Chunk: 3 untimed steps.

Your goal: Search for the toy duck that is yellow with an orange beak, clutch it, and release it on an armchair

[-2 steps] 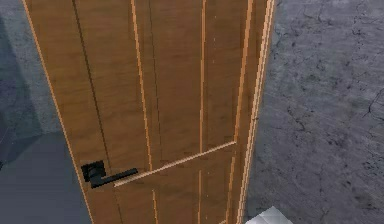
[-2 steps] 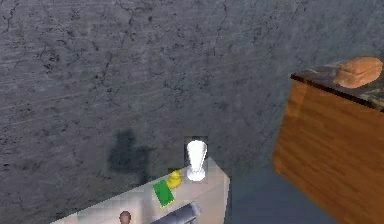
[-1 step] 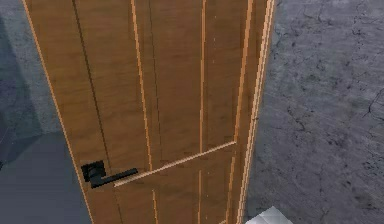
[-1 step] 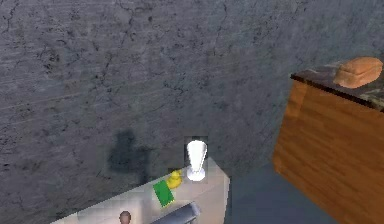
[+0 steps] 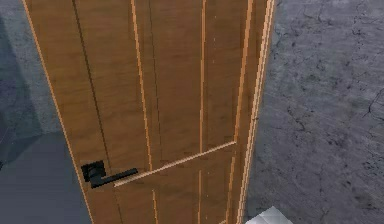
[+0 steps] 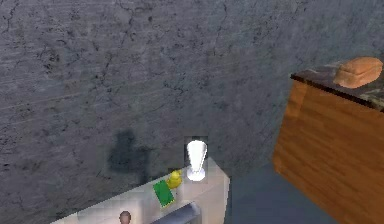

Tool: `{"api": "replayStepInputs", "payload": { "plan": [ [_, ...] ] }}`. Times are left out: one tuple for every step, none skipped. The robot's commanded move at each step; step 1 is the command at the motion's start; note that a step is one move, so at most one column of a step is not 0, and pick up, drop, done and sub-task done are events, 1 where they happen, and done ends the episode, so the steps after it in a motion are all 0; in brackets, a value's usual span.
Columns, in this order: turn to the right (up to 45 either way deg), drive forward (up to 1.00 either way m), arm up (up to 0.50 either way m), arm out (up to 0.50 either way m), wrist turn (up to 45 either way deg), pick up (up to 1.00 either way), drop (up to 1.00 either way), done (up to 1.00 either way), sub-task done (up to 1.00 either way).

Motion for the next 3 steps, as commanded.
{"api": "replayStepInputs", "payload": {
  "plan": [
    [0.0, 0.00, 0.00, 0.46, 0.0, 0.00, 0.00, 0.00, 0.00],
    [0.0, 0.00, 0.00, 0.00, 45.0, 0.00, 0.00, 0.00, 0.00],
    [0.0, 0.00, 0.00, 0.00, 45.0, 0.00, 0.00, 0.00, 0.00]
  ]
}}
